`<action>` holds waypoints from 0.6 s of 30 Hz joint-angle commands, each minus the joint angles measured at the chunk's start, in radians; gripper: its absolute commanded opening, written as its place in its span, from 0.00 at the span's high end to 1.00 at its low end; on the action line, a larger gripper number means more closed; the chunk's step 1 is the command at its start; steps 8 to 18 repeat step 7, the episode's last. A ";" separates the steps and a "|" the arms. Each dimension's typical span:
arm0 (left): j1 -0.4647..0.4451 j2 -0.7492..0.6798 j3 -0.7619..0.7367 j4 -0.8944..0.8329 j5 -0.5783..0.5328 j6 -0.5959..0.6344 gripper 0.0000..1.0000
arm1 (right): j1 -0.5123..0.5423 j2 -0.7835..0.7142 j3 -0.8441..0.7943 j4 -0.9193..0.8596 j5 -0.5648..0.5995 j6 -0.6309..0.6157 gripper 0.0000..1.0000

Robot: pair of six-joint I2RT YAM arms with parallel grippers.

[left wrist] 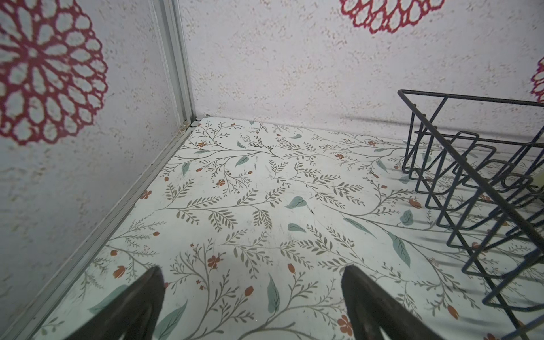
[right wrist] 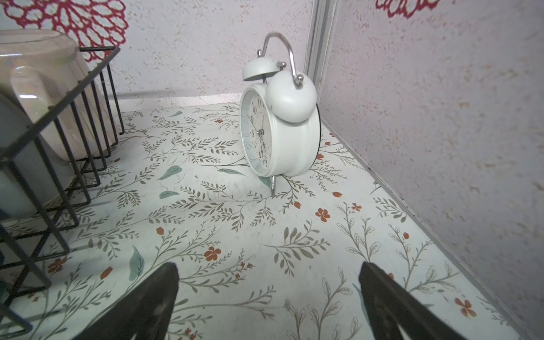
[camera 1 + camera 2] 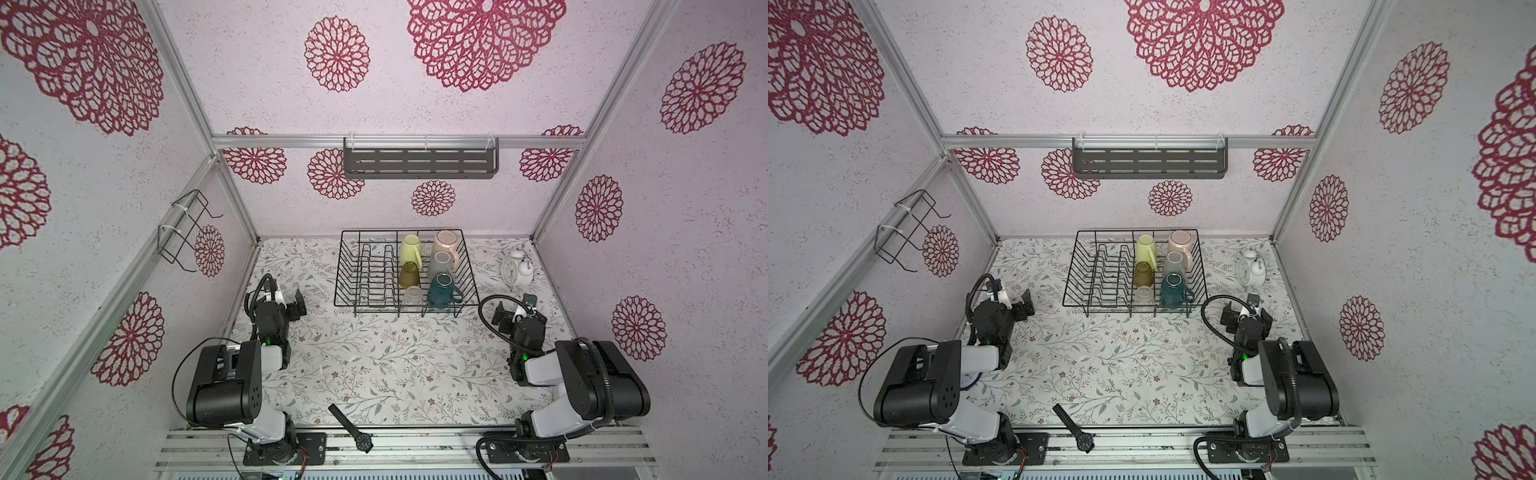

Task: Load the cups into the dish rack

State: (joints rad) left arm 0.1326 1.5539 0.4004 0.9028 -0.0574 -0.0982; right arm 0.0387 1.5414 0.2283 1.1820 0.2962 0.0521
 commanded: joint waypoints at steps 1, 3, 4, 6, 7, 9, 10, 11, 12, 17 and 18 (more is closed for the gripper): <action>-0.004 -0.005 0.006 0.000 0.005 0.006 0.03 | 0.009 -0.004 0.026 0.019 0.032 -0.017 0.01; -0.004 -0.005 0.006 0.000 0.003 0.005 0.03 | 0.008 -0.004 0.026 0.018 0.033 -0.017 0.01; -0.005 -0.004 0.005 0.001 0.002 0.005 0.03 | 0.009 -0.004 0.026 0.021 0.032 -0.017 0.01; -0.005 -0.005 0.005 0.000 0.004 0.005 0.03 | 0.008 -0.006 0.024 0.024 0.032 -0.017 0.01; -0.004 -0.005 0.005 0.000 0.002 0.006 0.03 | 0.008 -0.006 0.023 0.024 0.032 -0.017 0.01; -0.004 -0.005 0.005 0.000 0.002 0.006 0.03 | 0.008 -0.006 0.023 0.024 0.032 -0.017 0.01; -0.004 -0.005 0.005 0.000 0.002 0.006 0.03 | 0.008 -0.006 0.023 0.024 0.032 -0.017 0.01; -0.004 -0.005 0.005 0.000 0.002 0.006 0.03 | 0.008 -0.006 0.023 0.024 0.032 -0.017 0.01; -0.004 -0.005 0.005 0.000 0.002 0.006 0.03 | 0.008 -0.006 0.023 0.024 0.032 -0.017 0.01; -0.004 -0.005 0.005 0.000 0.002 0.006 0.03 | 0.008 -0.006 0.023 0.024 0.032 -0.017 0.01; -0.004 -0.005 0.005 0.000 0.002 0.006 0.03 | 0.008 -0.006 0.023 0.024 0.032 -0.017 0.01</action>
